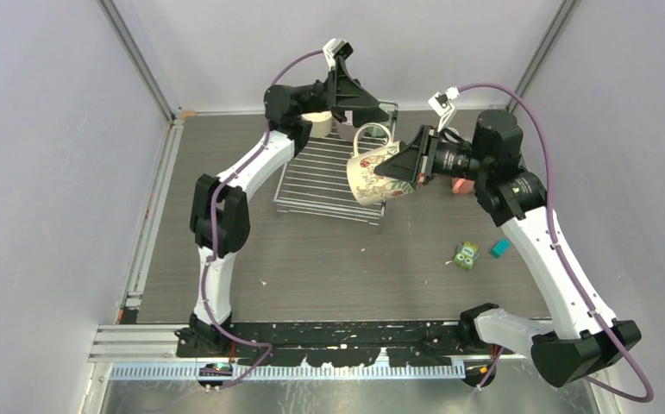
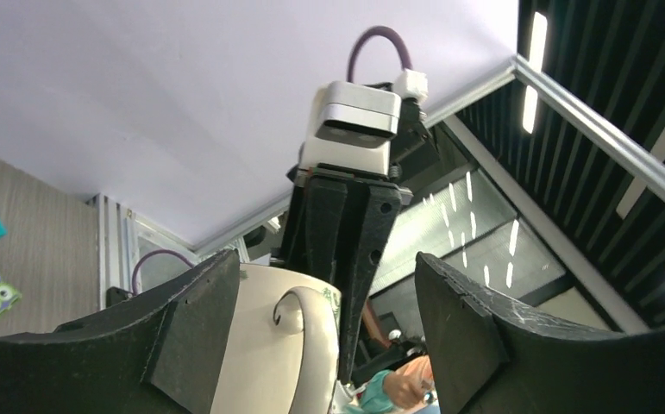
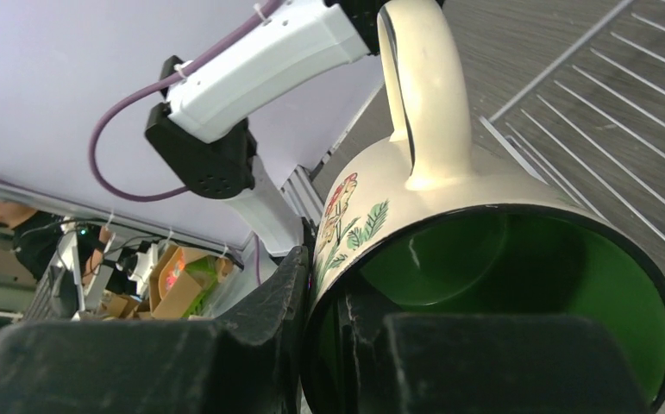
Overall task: Unload the cups from the dish rack
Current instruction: Place the cup at the center of the board.
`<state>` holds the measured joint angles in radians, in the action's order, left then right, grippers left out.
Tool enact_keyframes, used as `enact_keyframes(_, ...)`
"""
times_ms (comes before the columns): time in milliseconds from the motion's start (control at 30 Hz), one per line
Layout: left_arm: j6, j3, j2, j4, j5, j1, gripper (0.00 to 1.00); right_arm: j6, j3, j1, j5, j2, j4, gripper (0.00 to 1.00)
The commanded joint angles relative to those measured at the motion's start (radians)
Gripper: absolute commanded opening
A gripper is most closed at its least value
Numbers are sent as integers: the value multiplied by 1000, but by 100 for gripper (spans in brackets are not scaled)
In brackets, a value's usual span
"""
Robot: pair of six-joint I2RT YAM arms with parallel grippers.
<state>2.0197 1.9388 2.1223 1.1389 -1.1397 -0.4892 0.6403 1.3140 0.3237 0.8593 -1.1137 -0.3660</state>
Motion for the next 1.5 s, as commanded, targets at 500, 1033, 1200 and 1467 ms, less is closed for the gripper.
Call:
enact_keyframes(500, -719, -79, -127, -896, 205, 134, 94, -42, 40, 4, -155, -37, -17, 1)
enact_keyframes(1033, -1210, 32, -222, -1541, 420, 175, 96, -123, 23, -15, -350, -21, -201, 1)
enact_keyframes(1200, -1225, -4, -275, -1557, 427, 173, 96, -129, 3, -45, -389, -11, -237, 1)
enact_keyframes(1467, -1255, -93, -386, -1581, 432, 155, 96, -167, -4, -82, -528, -25, -333, 1)
